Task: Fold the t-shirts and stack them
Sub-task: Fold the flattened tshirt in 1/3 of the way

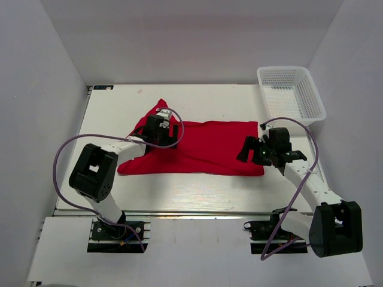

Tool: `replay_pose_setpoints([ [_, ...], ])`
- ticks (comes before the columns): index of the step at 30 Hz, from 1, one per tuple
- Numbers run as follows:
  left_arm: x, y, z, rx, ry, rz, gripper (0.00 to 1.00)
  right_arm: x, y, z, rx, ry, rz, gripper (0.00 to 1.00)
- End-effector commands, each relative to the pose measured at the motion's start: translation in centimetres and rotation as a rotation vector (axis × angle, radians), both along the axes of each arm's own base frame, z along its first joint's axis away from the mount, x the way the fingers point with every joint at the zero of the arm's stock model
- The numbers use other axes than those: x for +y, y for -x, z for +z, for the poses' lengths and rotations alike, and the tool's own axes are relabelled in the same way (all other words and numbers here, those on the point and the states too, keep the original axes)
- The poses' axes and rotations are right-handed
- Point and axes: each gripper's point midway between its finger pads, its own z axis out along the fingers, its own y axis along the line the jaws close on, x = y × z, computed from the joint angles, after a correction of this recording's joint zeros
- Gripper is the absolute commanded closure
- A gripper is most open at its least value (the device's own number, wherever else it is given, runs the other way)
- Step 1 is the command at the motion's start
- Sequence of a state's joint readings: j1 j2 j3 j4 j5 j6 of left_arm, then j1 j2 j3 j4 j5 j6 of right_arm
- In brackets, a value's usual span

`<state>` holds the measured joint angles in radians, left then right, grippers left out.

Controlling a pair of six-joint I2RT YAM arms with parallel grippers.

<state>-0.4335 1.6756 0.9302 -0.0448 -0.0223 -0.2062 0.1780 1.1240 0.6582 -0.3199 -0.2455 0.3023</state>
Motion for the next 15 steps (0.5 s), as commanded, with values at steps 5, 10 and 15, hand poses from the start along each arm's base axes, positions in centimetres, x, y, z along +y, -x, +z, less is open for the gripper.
replay_pose_setpoints([
  [5,0.5,-1.4,1.1,-0.045,0.025,0.078,0.0,-0.2,-0.5,0.8,-0.04,0.011,0.002,0.1],
  [10,1.4,-1.8,-0.7,-0.01,-0.023,0.141,0.0,-0.2,-0.5,1.1,-0.049,0.015,0.004,0.1],
  [15,1.4,-2.2,-1.4,0.012,-0.035,0.154,0.0,-0.4,-0.8,1.6,-0.068,0.02,-0.007,0.1],
])
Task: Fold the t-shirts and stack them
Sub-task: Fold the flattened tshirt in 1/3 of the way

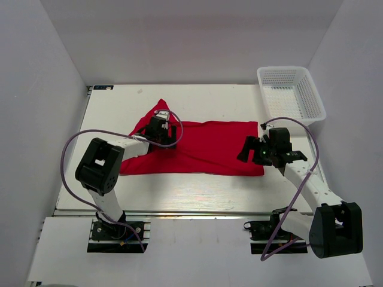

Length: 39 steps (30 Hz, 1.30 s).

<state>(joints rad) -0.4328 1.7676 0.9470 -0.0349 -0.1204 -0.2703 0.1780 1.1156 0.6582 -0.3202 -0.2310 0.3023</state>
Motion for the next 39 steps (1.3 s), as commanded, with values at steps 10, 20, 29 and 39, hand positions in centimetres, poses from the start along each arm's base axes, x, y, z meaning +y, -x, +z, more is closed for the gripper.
replay_pose_setpoints([
  [10,0.0,-4.4,3.0,-0.144,-0.011,0.06,0.0,-0.2,-0.9,1.8,-0.069,0.01,0.0,0.1],
  [20,-2.3,-10.2,3.5,-0.206,-0.105,-0.067,0.0,-0.2,-1.1,3.3,-0.111,0.014,0.001,0.1],
  [29,-1.4,-10.9,9.0,-0.294,-0.094,0.008,0.0,-0.2,-3.5,5.4,-0.178,-0.01,-0.058,0.1],
  [39,2.3,-17.3,8.9,-0.193,-0.019,0.148,0.0,-0.4,-9.9,8.6,-0.282,0.014,-0.126,0.1],
])
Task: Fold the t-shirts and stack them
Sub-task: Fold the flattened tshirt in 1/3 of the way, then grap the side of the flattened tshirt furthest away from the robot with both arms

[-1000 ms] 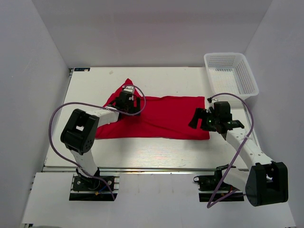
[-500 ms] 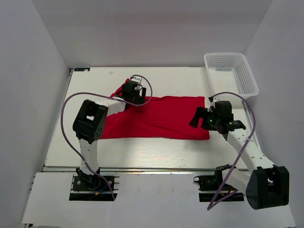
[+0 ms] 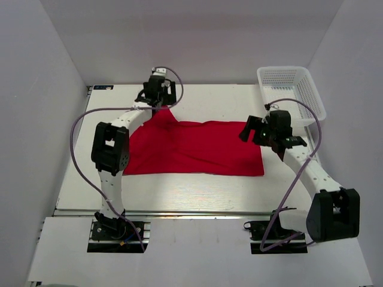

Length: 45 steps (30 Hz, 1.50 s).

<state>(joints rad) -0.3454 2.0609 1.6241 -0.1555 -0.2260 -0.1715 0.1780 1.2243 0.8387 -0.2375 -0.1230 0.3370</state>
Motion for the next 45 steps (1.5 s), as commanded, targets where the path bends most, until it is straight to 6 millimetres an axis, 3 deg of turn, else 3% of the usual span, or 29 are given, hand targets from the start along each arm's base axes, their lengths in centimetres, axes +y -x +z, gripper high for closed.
replay_pose_setpoints([
  [1,2.1,-1.1,-2.3,0.095,0.043,0.044,0.0,0.3,-3.8,2.9,-0.106,0.008,-0.02,0.1],
  [2,2.0,-2.6,-1.1,0.062,0.062,0.04,0.0,0.2,-4.0,2.7,-0.099,0.015,-0.02,0.1],
  [3,2.3,-3.2,-3.1,0.1,0.068,0.033,0.0,0.2,-4.2,2.6,-0.095,0.017,-0.019,0.1],
  [4,1.9,-3.7,-3.4,0.1,0.077,0.02,0.0,0.1,-5.0,2.6,-0.092,0.031,-0.023,0.1],
  [5,2.2,-5.3,-2.2,0.063,0.093,0.024,0.0,0.0,-5.2,2.6,-0.095,0.036,-0.025,0.1],
  [6,2.5,-5.9,-2.6,0.068,0.097,0.025,0.0,0.0,-5.3,2.4,-0.087,0.041,-0.027,0.1],
  [7,2.3,-6.4,-4.9,0.101,0.089,0.026,0.0,-0.3,-5.8,2.4,-0.089,0.058,-0.038,0.1],
  [8,2.1,-7.7,-3.8,0.062,0.091,0.019,0.0,-0.3,-5.9,2.0,-0.081,0.062,-0.038,0.1],
  [10,1.5,-9.3,-5.0,0.046,0.085,0.0,0.0,-0.3,-6.2,1.8,-0.077,0.073,-0.032,0.1],
  [13,1.0,-10.7,-5.9,0.007,0.081,-0.033,0.0,-0.5,-6.5,0.9,-0.052,0.085,-0.032,0.1],
  [14,0.9,-10.8,-7.4,0.02,0.078,-0.033,0.0,-0.3,-6.5,0.6,-0.042,0.086,-0.03,0.1],
  [16,1.2,-11.2,-8.0,0.019,0.061,-0.023,0.0,-0.6,-6.6,-0.6,-0.011,0.1,-0.035,0.1],
  [20,1.5,-10.8,-10.4,0.061,0.033,-0.022,0.03,-0.8,-7.1,-1.1,-0.003,0.116,-0.054,0.1],
  [23,1.6,-10.2,-11.5,0.075,0.018,-0.04,0.22,-1.3,-7.9,-1.8,0.007,0.132,-0.087,0.1],
  [24,1.7,-10.0,-11.9,0.083,0.008,-0.045,0.38,-1.0,-8.3,-2.4,0.022,0.127,-0.087,0.1],
  [26,1.8,-9.7,-12.4,0.094,-0.005,-0.051,0.56,-0.8,-9.2,-2.4,0.017,0.117,-0.097,0.1],
  [27,1.8,-9.7,-12.4,0.094,-0.005,-0.051,0.86,-0.5,-9.9,-1.8,0.005,0.105,-0.103,0.1],
  [28,2.0,-9.8,-12.4,0.093,-0.012,-0.04,1.0,-0.5,-10.4,-3.2,0.037,0.107,-0.108,0.1],
  [29,2.3,-9.6,-12.9,0.101,-0.029,-0.037,1.0,-0.4,-11.2,-2.8,0.028,0.103,-0.114,0.1],
  [30,2.5,-9.7,-12.0,0.078,-0.038,-0.035,1.0,-0.7,-12.5,-2.4,0.026,0.104,-0.169,0.1],
  [32,3.3,-9.6,-10.9,0.049,-0.062,-0.006,1.0,-1.3,-13.8,-3.8,0.066,0.144,-0.231,0.1],
  [33,3.8,-9.3,-11.0,0.036,-0.072,0.015,1.0,-1.6,-14.8,-2.9,0.048,0.147,-0.276,0.1],
  [34,3.9,-9.4,-8.9,-0.002,-0.068,0.026,1.0,-2.1,-15.3,-4.0,0.071,0.162,-0.321,0.1],
  [36,4.3,-9.1,-8.1,-0.02,-0.071,0.038,1.0,-2.2,-16.2,-4.1,0.093,0.174,-0.366,0.1],
  [37,4.2,-9.2,-6.7,-0.04,-0.065,0.039,1.0,-2.7,-16.6,-5.5,0.119,0.211,-0.408,0.1],
  [42,4.3,-9.1,-5.5,-0.055,-0.061,0.04,1.0,-3.9,-17.9,-5.8,0.145,0.278,-0.526,0.1],
  [45,4.1,-9.1,-4.9,-0.063,-0.055,0.032,1.0,-4.1,-18.2,-7.8,0.183,0.309,-0.541,0.1],
])
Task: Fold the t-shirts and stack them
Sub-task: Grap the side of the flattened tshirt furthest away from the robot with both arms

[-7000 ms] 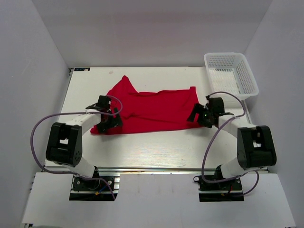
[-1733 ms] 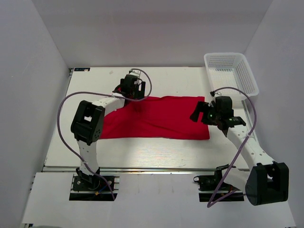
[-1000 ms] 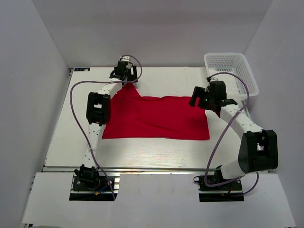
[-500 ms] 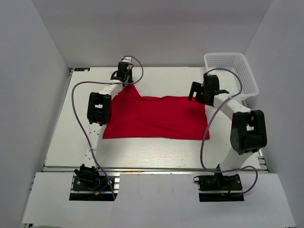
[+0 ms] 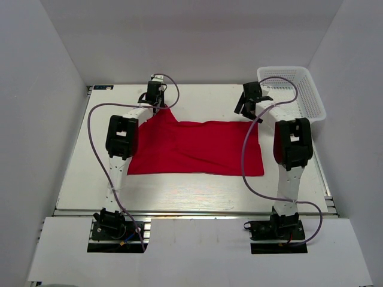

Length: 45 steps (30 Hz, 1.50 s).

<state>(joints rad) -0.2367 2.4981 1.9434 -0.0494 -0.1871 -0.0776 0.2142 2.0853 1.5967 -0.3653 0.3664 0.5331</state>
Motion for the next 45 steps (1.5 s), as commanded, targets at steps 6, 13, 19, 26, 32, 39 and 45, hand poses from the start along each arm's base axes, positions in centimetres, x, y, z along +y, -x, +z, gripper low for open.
replay_pose_setpoints([
  [6,-0.2,0.2,5.8,-0.081,0.019,-0.014,1.0,-1.5,-0.6,-2.9,0.073,0.088,-0.095,0.1],
  [13,-0.8,1.9,9.9,-0.156,0.065,-0.067,1.0,-1.6,-1.2,-4.3,0.081,0.095,-0.1,0.22],
  [19,-0.5,4.7,12.9,-0.212,0.085,-0.086,1.0,-1.6,-0.6,-4.1,0.092,0.102,-0.08,0.56],
  [26,0.2,7.9,14.0,-0.236,0.108,-0.078,1.0,-2.1,1.1,-1.9,0.068,0.113,-0.081,0.91],
  [32,0.9,11.2,15.1,-0.24,0.127,-0.07,1.0,-2.5,2.8,0.1,0.033,0.109,-0.073,1.0],
  [39,4.3,18.0,13.4,-0.192,0.129,0.068,1.0,-3.7,5.2,2.8,-0.014,0.13,-0.085,1.0],
  [45,6.0,22.9,14.0,-0.201,0.171,0.138,1.0,-4.5,7.0,3.2,-0.005,0.146,-0.075,1.0],
])
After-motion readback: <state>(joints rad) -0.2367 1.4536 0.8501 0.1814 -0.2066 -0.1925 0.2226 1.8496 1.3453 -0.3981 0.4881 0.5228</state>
